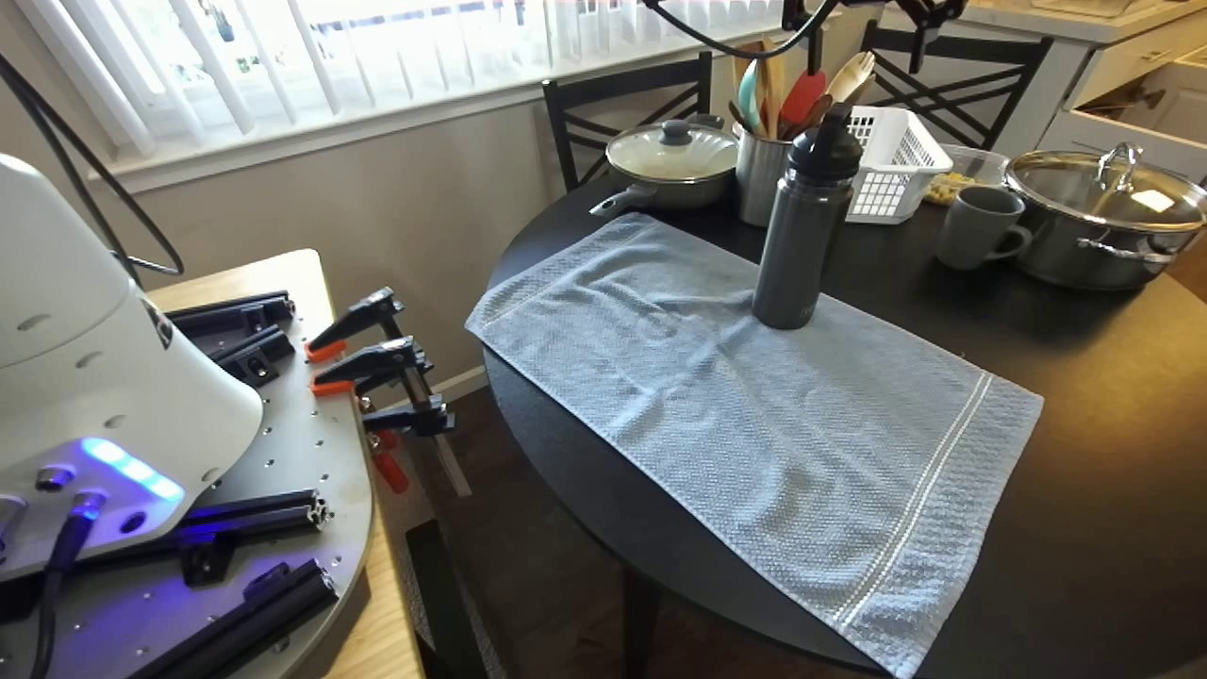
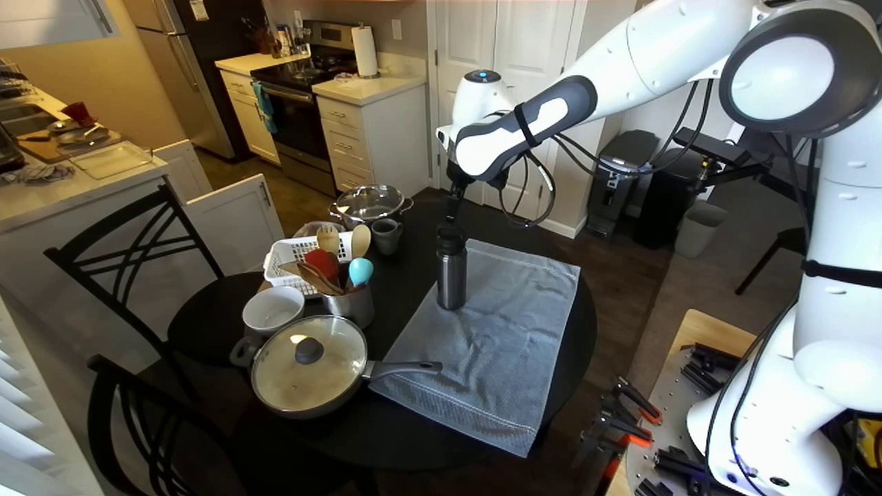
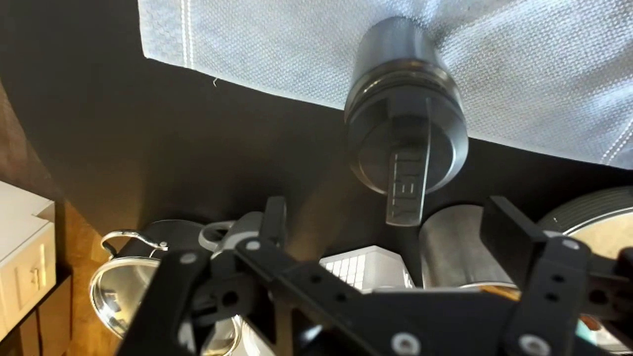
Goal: Pick the lid up and place it on top of the bottle
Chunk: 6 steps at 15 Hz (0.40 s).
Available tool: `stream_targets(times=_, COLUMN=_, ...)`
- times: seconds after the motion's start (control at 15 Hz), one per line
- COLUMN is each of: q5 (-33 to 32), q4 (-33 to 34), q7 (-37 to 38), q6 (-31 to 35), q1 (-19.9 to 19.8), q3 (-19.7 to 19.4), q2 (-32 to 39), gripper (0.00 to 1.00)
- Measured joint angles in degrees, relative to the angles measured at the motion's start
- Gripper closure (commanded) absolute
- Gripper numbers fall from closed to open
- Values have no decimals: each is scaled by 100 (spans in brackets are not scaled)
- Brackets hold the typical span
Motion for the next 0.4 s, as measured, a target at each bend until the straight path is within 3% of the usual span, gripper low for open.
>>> stream_targets(times=0.4, q5=87, q4=-75, q7=0, q6=-4, q1=-13, q3=43, q2=-100, gripper=0)
